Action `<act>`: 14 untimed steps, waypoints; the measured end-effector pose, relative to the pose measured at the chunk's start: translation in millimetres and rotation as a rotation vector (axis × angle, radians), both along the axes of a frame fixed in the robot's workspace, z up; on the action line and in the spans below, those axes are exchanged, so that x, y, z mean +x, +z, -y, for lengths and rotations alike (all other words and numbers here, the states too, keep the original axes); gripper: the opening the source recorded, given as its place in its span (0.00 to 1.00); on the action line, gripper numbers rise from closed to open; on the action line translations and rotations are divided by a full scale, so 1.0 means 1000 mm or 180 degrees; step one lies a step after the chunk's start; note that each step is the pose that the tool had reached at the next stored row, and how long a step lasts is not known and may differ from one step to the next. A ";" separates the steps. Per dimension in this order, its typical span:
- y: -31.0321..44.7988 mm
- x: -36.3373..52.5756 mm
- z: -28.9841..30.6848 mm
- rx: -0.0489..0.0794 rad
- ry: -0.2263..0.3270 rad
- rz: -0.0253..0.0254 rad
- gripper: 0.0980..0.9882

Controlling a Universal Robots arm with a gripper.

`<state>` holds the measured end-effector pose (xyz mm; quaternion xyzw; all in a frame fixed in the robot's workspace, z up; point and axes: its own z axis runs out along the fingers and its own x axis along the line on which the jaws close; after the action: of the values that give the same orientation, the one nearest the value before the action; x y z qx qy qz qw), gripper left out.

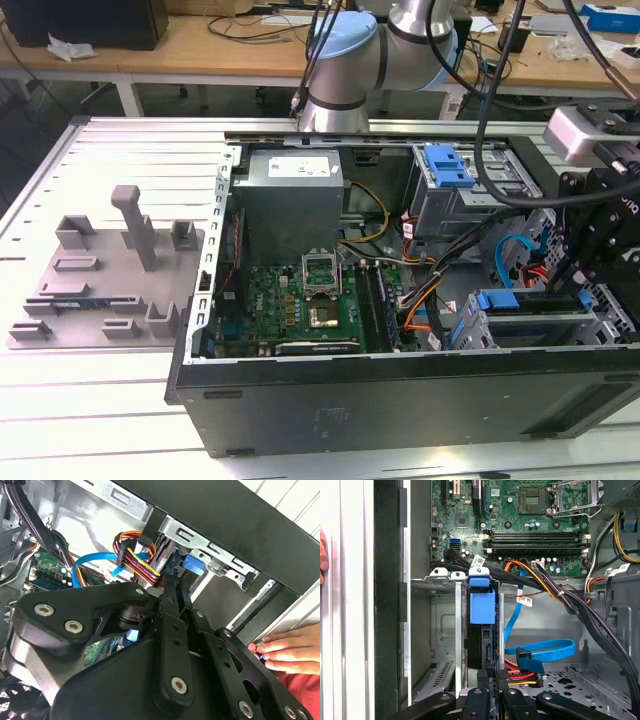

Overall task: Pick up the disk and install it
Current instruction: 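Insert the first disk wire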

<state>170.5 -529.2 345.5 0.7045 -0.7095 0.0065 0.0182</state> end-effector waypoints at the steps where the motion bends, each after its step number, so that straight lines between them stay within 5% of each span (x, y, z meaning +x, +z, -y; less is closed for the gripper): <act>1: -0.0003 0.0000 0.0000 0.0000 0.0000 0.0000 0.08; 14: -0.0046 0.0000 0.0005 0.0000 0.0001 0.0000 0.08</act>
<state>170.5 -529.6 340.9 0.7045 -0.7094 0.0065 0.0183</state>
